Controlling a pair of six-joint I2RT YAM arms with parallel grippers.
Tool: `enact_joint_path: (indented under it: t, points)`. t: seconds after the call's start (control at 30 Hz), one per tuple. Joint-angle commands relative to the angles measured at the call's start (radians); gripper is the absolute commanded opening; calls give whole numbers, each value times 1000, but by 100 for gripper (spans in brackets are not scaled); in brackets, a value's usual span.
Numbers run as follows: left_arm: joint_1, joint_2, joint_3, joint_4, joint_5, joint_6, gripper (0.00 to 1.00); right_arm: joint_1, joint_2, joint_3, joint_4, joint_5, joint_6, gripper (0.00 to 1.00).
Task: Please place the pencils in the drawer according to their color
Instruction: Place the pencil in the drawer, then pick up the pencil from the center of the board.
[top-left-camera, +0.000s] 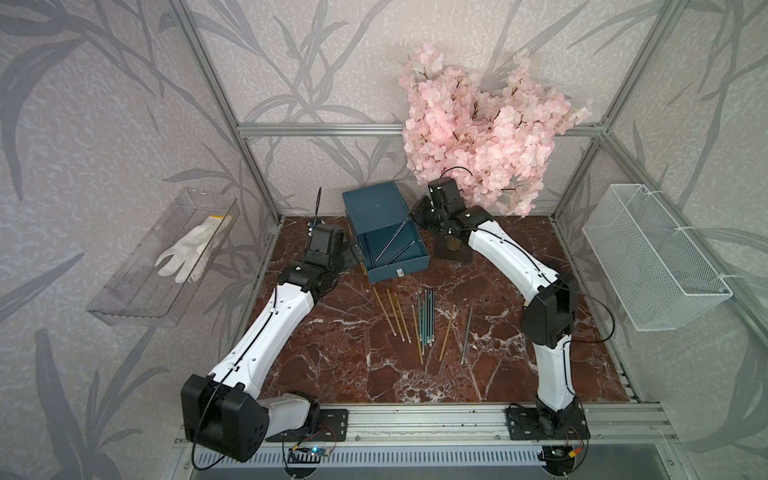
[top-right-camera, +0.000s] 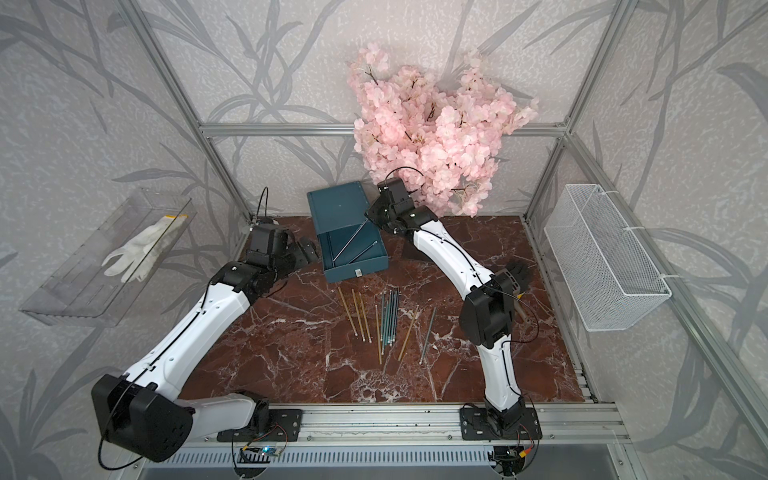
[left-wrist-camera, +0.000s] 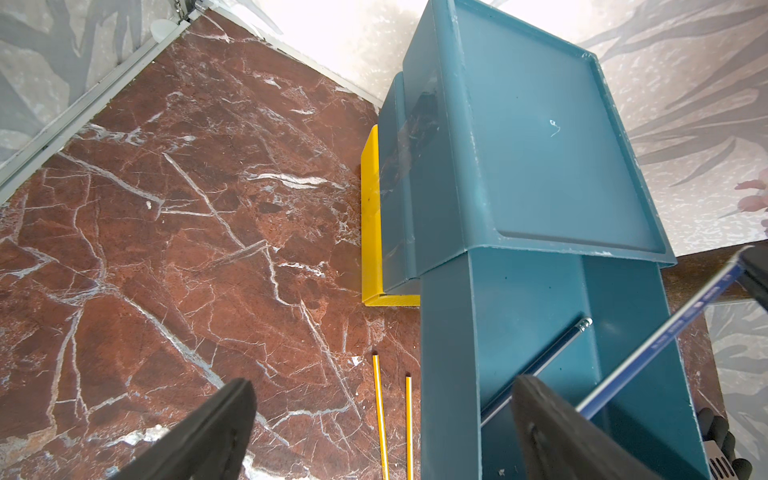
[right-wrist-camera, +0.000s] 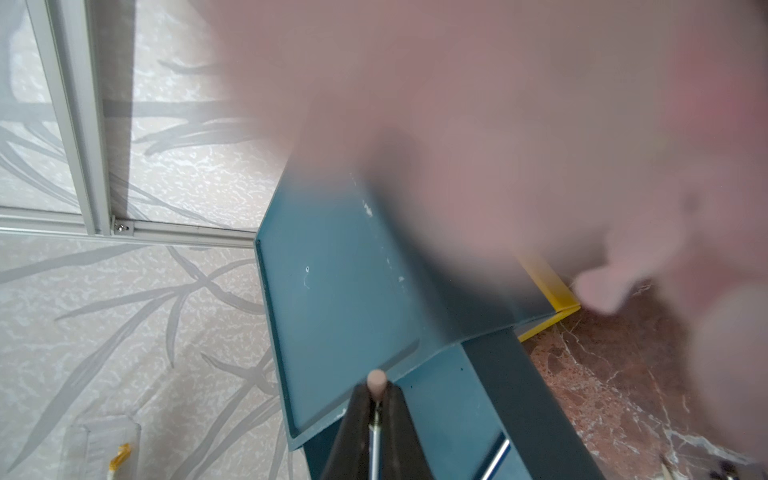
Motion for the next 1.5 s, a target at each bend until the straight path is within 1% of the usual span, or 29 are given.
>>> enact_joint_path:
  t: [0.0,0.2,0.33,0.37,0.4,0.5,0.6,0.7,0.8,0.87,0.93,1.03,1.13,1.23,1.33,1.47]
  points:
    - [7,7,30,-12,-1,4,100,24,22,29,-48,19,-64,0]
    - [7,2,26,-10,1,-1,100,51,36,33,-79,6,-97,1]
    - [7,4,26,-4,4,-2,100,54,32,33,-97,5,-122,24]
    - [7,6,26,-2,5,-3,100,54,29,37,-103,6,-126,32]
    - [7,7,28,-2,8,-3,100,54,28,39,-108,6,-132,38]
    - [7,8,29,-2,9,-5,100,54,23,52,-120,-1,-150,48]
    - [7,8,31,-3,6,-3,100,54,8,60,-128,-17,-169,50]
    - [6,8,35,-5,4,4,100,55,-19,59,-146,-42,-198,51]
    - [7,6,38,-8,1,13,100,59,-69,26,-165,-65,-238,52]
    - [7,5,42,-13,-2,23,100,60,-122,-30,-167,-78,-260,52]
    - [7,2,45,-18,-7,32,100,60,-188,-123,-152,-85,-277,53]
    - [8,-4,45,-28,-14,42,100,62,-315,-299,-122,-73,-298,54]
    - [8,-10,42,-33,-15,48,100,60,-450,-488,-98,-26,-314,54]
    - [8,-13,38,-34,-9,49,100,60,-550,-654,-97,15,-328,54]
    - [8,-9,37,-35,-3,50,100,60,-612,-787,-107,21,-335,55]
    - [8,-3,38,-33,5,48,100,62,-640,-930,-116,0,-339,55]
